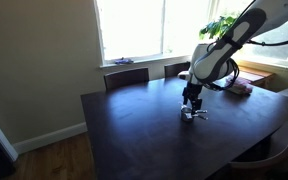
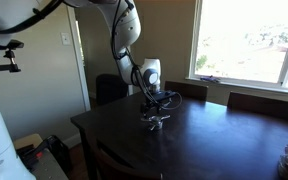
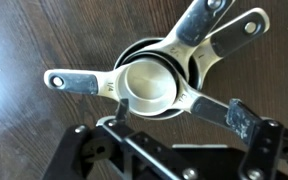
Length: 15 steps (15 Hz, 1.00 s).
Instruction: Stack the pots in order of size
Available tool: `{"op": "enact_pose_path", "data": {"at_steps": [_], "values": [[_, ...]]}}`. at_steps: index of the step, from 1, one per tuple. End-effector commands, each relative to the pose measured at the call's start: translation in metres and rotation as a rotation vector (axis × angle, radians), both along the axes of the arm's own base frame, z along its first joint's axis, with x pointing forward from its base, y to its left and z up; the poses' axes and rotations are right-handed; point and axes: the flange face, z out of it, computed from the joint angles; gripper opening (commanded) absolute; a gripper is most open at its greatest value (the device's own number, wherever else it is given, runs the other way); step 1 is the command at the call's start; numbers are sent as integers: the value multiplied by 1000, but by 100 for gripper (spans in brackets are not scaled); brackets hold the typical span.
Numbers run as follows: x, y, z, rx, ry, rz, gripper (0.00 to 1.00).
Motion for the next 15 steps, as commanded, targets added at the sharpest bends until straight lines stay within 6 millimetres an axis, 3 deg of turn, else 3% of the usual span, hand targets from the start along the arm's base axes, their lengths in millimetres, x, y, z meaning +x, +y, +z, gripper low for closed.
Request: {"op": "enact_pose_path", "data": {"at_steps": [1,11,12,15], "values": [[-22,-1,24,30,25,-1,100],[-57,-9,78,32,96,-188,100],[-37,-7,59,34,80,-129,100],[-43,-8,69,35,82,-156,100]]}}
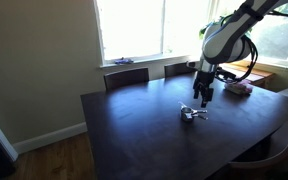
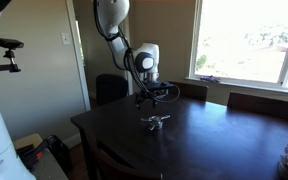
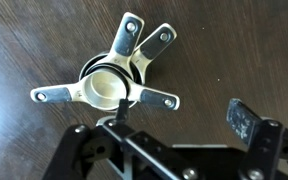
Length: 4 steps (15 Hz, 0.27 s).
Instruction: Stack the pots in order of size
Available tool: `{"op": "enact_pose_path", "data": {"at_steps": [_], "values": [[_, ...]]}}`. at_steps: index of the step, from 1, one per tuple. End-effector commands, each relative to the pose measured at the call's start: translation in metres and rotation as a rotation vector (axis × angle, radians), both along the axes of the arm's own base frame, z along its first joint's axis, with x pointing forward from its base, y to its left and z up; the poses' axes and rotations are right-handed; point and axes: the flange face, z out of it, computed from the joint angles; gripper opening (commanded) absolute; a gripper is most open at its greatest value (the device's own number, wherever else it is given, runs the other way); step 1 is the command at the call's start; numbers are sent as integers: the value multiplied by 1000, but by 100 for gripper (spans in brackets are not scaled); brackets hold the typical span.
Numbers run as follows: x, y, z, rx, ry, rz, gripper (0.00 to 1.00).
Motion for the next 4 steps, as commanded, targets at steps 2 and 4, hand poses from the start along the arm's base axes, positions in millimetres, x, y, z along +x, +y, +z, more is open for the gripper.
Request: {"op": "enact_pose_path", "data": {"at_steps": [2,4], "values": [[-1,0,0,0,4,-3,100],[-2,0,-1,0,6,-4,100]]}}
